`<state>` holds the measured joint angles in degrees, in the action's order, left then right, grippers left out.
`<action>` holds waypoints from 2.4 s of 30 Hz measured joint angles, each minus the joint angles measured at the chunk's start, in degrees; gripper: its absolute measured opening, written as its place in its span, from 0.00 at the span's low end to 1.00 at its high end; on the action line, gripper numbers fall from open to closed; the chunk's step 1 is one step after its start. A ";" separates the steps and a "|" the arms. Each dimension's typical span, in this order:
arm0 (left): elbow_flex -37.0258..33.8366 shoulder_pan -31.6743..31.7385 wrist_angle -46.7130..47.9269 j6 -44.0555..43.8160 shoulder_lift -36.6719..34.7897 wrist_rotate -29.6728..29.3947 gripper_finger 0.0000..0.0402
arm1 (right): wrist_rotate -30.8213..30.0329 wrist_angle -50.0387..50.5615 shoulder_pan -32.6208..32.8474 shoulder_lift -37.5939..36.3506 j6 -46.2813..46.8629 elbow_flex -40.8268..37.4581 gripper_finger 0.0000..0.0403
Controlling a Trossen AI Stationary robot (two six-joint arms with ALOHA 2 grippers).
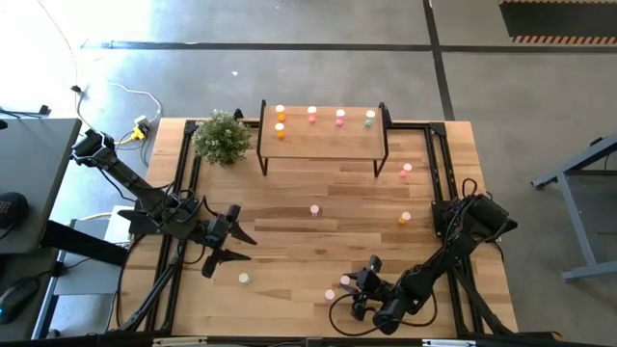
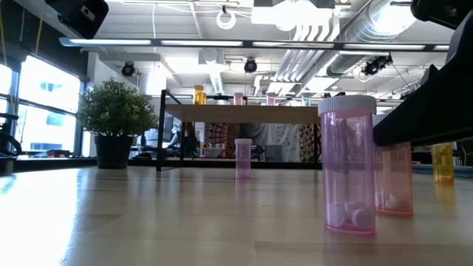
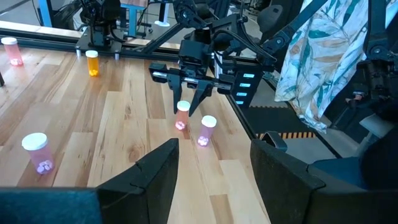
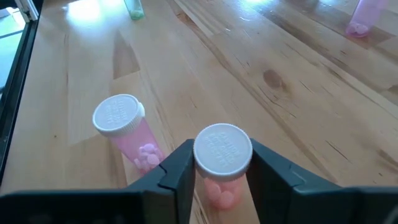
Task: Pick and place medicine bottles onto shelf by color
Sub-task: Put the bottom pink pill bottle aligned with the other pink pill bottle on the shelf
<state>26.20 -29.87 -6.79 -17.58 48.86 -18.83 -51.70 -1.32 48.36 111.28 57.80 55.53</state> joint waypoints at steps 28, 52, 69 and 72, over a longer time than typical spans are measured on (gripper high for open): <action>0.00 -0.01 0.04 -1.77 -0.01 0.22 0.47 | 0.25 -0.17 -8.71 -12.71 -16.23 -0.02 0.28; 0.00 0.57 0.15 -0.37 -0.02 -2.57 0.47 | 37.70 -4.38 -48.93 -30.08 -50.67 0.40 0.28; 0.00 17.36 0.63 7.22 -0.37 4.40 0.47 | 51.66 -3.53 -65.60 -29.24 -60.73 8.95 0.28; 0.00 20.88 1.19 7.48 -0.99 6.70 0.47 | 53.43 -3.57 -67.55 -27.65 -60.90 10.51 0.28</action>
<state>26.20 -8.99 -5.59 -10.11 47.87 -12.13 1.73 -4.89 -19.19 83.64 -3.10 66.04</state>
